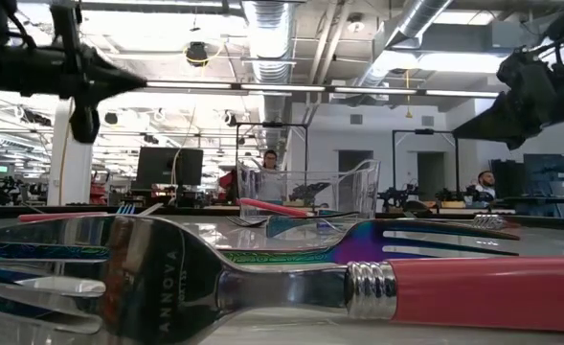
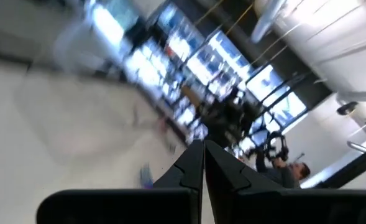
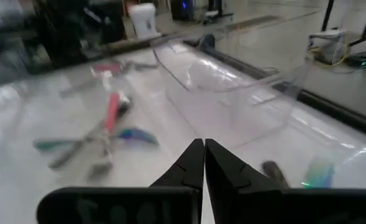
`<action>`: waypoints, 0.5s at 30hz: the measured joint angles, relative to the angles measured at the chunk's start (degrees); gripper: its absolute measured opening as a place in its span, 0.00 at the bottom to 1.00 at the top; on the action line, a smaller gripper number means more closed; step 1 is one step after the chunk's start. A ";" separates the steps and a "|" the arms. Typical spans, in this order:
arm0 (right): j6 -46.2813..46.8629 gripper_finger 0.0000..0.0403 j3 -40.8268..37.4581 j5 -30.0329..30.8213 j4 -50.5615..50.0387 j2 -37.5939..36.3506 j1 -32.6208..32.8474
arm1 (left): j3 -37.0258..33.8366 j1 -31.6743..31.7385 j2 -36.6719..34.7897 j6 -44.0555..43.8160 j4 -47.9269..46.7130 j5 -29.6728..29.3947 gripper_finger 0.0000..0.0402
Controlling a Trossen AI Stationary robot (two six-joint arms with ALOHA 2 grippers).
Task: Sort silverware by color (type)
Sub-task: Put the black fork into the top transparent bin
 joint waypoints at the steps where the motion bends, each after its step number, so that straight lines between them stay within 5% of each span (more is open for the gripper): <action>1: 0.42 0.10 -0.01 0.05 2.62 -0.04 0.01 | 0.01 0.01 0.61 2.30 2.49 -0.85 0.00; 9: 1.53 0.10 0.00 1.75 26.24 4.35 -2.68 | 5.54 0.38 13.44 21.43 5.31 -1.77 0.00; 15: 2.13 0.10 4.75 0.02 28.41 16.31 -1.92 | 9.98 4.38 28.03 27.22 5.27 0.48 0.00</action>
